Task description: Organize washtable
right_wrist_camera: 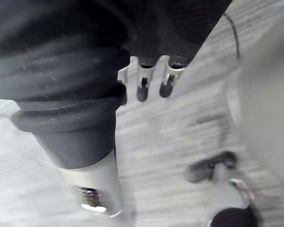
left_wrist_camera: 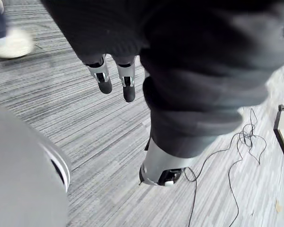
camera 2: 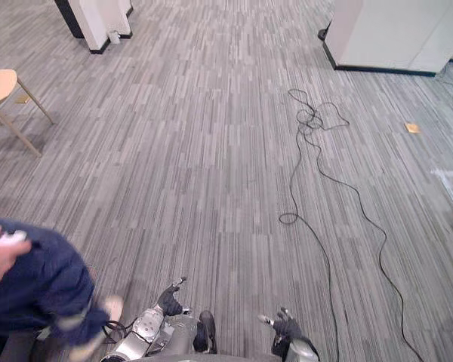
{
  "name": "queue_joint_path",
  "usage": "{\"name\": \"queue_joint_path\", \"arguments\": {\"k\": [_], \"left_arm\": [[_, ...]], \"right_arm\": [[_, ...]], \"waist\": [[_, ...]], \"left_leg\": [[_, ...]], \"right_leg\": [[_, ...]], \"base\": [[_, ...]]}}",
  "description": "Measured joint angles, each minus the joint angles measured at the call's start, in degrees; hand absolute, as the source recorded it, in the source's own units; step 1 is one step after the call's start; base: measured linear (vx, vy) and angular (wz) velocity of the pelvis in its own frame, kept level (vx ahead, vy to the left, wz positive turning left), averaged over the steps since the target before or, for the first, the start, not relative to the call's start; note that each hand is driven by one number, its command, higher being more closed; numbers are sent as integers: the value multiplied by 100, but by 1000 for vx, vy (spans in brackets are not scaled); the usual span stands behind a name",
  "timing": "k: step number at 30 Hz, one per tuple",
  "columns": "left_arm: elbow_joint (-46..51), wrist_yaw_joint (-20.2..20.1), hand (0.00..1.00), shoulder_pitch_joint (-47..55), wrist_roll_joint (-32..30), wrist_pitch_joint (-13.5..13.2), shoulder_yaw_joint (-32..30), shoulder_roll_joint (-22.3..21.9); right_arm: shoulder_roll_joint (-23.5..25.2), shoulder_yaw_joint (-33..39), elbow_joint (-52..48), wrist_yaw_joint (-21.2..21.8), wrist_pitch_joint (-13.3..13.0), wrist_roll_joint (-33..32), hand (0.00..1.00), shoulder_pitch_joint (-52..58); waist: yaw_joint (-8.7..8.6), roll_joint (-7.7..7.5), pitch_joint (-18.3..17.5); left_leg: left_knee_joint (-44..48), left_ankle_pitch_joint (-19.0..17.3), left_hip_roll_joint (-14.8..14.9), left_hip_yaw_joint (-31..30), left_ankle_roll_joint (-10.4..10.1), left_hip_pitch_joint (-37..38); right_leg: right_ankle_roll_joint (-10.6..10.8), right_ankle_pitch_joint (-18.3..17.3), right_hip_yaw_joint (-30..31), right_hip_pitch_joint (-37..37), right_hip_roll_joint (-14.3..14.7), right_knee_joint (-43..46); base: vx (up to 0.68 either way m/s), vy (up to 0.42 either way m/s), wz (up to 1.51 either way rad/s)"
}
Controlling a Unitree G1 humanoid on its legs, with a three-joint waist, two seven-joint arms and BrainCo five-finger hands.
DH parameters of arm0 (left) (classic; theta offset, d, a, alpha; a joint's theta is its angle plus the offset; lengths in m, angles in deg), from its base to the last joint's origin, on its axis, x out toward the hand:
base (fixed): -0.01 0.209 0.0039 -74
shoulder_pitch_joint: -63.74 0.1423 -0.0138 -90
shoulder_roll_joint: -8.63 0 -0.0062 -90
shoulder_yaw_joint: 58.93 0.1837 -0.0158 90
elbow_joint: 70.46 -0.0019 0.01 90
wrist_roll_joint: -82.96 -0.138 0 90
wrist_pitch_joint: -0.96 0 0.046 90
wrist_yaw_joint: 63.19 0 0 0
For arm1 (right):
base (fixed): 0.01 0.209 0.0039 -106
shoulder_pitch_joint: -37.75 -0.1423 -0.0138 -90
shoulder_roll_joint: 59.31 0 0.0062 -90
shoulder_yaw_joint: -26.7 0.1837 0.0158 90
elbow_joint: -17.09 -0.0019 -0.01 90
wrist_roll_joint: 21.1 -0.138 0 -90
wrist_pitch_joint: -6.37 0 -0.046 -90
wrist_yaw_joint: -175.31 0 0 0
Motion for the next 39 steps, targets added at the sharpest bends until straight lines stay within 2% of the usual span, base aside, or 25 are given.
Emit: {"name": "queue_joint_path", "arguments": {"k": [2, 4, 5, 8, 9, 11, 12, 14, 15, 16, 17, 19, 20, 21, 24, 25, 27, 28, 29, 30, 32, 34, 36, 37, 39], "left_arm": [[-194, -99, 0, 36, 797, 74, -82, -8], [-532, -105, 0, -10, 1836, 141, -191, -11], [-665, -105, 0, -68, 1950, 170, -206, -17], [-791, -239, 0, -129, 2189, 255, -32, -63], [-792, -327, 0, -124, 2736, 265, -26, -101], [-807, -338, 0, -128, 3110, 268, -143, -117], [-920, -311, 0, -157, 3265, 256, -297, -120], [-1280, -197, 0, -115, 3329, 250, -535, -139], [-1501, -180, 0, -122, 3309, 250, -804, -148], [-1669, -201, 0, -83, 3261, 268, -1260, -230], [-1742, -200, 0, -61, 3161, 273, -1551, -310], [-1799, -183, 0, 95, 3035, 355, -2444, -485], [-1779, -185, 0, 144, 2949, 386, -2629, -453], [-1762, -211, 0, 181, 2860, 413, -2784, -374], [-1474, -194, 0, 577, 2744, 430, -3202, -364], [-1424, -190, 0, 639, 2748, 429, -3211, -360], [-1300, -171, 0, 851, 2750, 455, -3252, -371], [-1310, -151, 0, 917, 2750, 469, -3243, -414], [-1321, -94, 0, 1041, 2751, 496, -3236, -508], [-1335, -79, 0, 1217, 2752, 506, -3251, -556], [-1332, -48, 0, 1271, 2781, 442, -3232, -458], [-1349, -5, 0, 1251, 2864, 434, -3494, -476], [-1340, 31, 0, 1405, 2864, 428, -3714, -552], [-1343, 36, 0, 1526, 2880, 425, -3755, -515], [-1346, 38, 0, 1515, 2882, 430, -3731, -421]], "right_arm": [[-2, 72, -2, 45, 1, 5, 0, 61], [-12, 79, -168, 98, 6, -54, 0, 97], [-29, 114, -199, 99, 5, -105, 0, 156], [-115, 248, -196, 95, -2, -306, 0, 216], [-139, 260, -200, 92, -1, -438, 0, 189], [-151, 233, -126, 89, 24, -466, 0, 128], [-154, 230, -86, 94, 60, -489, 0, 69], [-180, 235, -108, 94, 96, -550, 0, 40], [-212, 251, -93, 99, 123, -547, 0, 8], [-253, 449, -85, 96, 133, -540, 0, 34], [-302, 534, -72, 91, 138, -543, 0, 34], [-372, 478, -75, 91, 155, -565, 0, 31], [-422, 456, -89, 79, 155, -565, 0, 37], [-444, 453, -57, 69, 162, -555, 0, 62], [-296, 238, 23, 89, 165, -485, 0, 18], [-260, 180, 23, 101, 167, -461, 0, -6], [-91, 145, 48, 113, 196, -415, 0, -107], [-91, 85, 50, 117, 204, -383, 0, -101], [-147, 3, 11, 121, 179, -275, 0, -106], [-126, -71, 42, 114, 171, -207, 0, -55], [-130, -267, 96, 129, 157, -187, 0, -40], [-6, -286, 206, 129, 141, -63, 0, -67], [105, -266, 303, 138, 136, 70, 0, -39], [153, -260, 289, 145, 124, 82, 0, 19], [164, -177, 268, 142, 119, 72, 0, 18]], "waist": [[-65, -23, 30], [-152, 37, 44], [-174, 34, 46], [-378, 110, 80], [-421, 167, 103], [-425, 97, 153], [-431, 40, 167], [-575, 168, 72], [-620, 323, -21], [-590, 552, -143], [-584, 678, -165], [-516, 789, -148], [-390, 804, -79], [-263, 871, -39], [-105, 649, 56], [-83, 591, 71], [72, 433, 147], [69, 504, 150], [49, 609, 160], [184, 540, 166], [208, 502, 100], [343, 454, 98], [354, 249, -60], [337, 90, -220], [300, -15, -272]], "left_leg": [[-320, -76, -151, -157, 34, 598], [-816, -48, -178, -489, 80, 1339], [-975, -47, -176, -638, 104, 1596], [-1112, -265, -72, -1284, 114, 2068], [-1181, -433, 28, -1542, 32, 2245], [-1306, -646, 36, -1773, -66, 2572], [-1431, -800, 37, -1882, -151, 2859], [-1606, -981, 276, -2078, -214, 3280], [-1238, -959, 582, -2189, -255, 3254], [-703, -707, 845, -2247, -687, 3077], [-380, -457, 940, -2261, -905, 2982], [995, 1260, 899, -2169, -1409, 2356], [2164, 1551, 1084, -1805, -1474, 1924], [3306, 964, 1432, -1220, -1001, 1545], [3916, -23, 1577, -448, -647, 608], [3817, -154, 1517, -426, -638, 307], [2388, -275, 1162, -506, -758, -674], [1737, -211, 1084, -663, -813, -815], [383, 273, 932, -1025, -1002, -952], [228, 963, 705, -996, -846, -820], [846, 359, 673, -1000, -809, -960], [1282, 178, 743, -790, -471, -866], [1383, 179, 673, -557, -470, -683], [1030, -2, 513, -462, -312, -387], [609, -417, 355, -405, -136, -42]], "right_leg": [[-37, -86, -642, -415, -61, 930], [-530, -568, -1394, -812, -75, 1062], [-898, -840, -1556, -991, -78, 881], [-1104, -1099, -1734, -1482, -62, -868], [-1068, -673, -1788, -1610, -97, -2590], [-846, -67, -1987, -1678, -286, -4144], [-789, 17, -2137, -1908, -463, -4427], [-943, 77, -2238, -2176, -370, -4202], [-1294, 883, -2134, -2149, -129, -4008], [-1698, 1360, -2212, -2062, 104, -3947], [-1581, 1285, -2285, -2013, 215, -3854], [-1704, 850, -2255, -1635, 434, -3827], [-1821, 708, -2052, -1107, 555, -4127], [-1895, 591, -1859, -475, 755, -4443], [-2121, 402, -1459, 817, 734, -4921], [-2129, 314, -1401, 970, 667, -4974], [-1593, -372, -1321, 1379, 304, -5017], [-1537, -511, -1325, 1492, 282, -5041], [-1415, -791, -1285, 1718, 203, -5051], [-1405, -1075, -1103, 1933, -5, -5061], [-1543, -1013, -823, 1993, 120, -4881], [-1576, -753, -505, 1964, 24, -4521], [-1474, -691, -185, 1637, -146, -3673], [-1184, -703, -64, 1221, -205, -2839], [-419, -570, 95, 689, -220, -1642]], "base": [[400, 91, 47], [469, 55, 74], [316, 5, 78], [472, -77, 125], [486, -107, 103], [594, -175, 76], [842, -270, 62], [825, -224, 54], [947, -192, 39], [954, -191, 22], [937, -240, -14], [812, -224, -41], [857, -162, -59], [963, -126, -65], [711, 18, -49], [704, 152, -40], [517, 192, -44], [507, 265, -25], [550, 336, -24], [568, 347, -26], [623, 266, -5], [637, 300, -19], [470, 248, -62], [451, 193, -65], [441, 145, -21]]}}
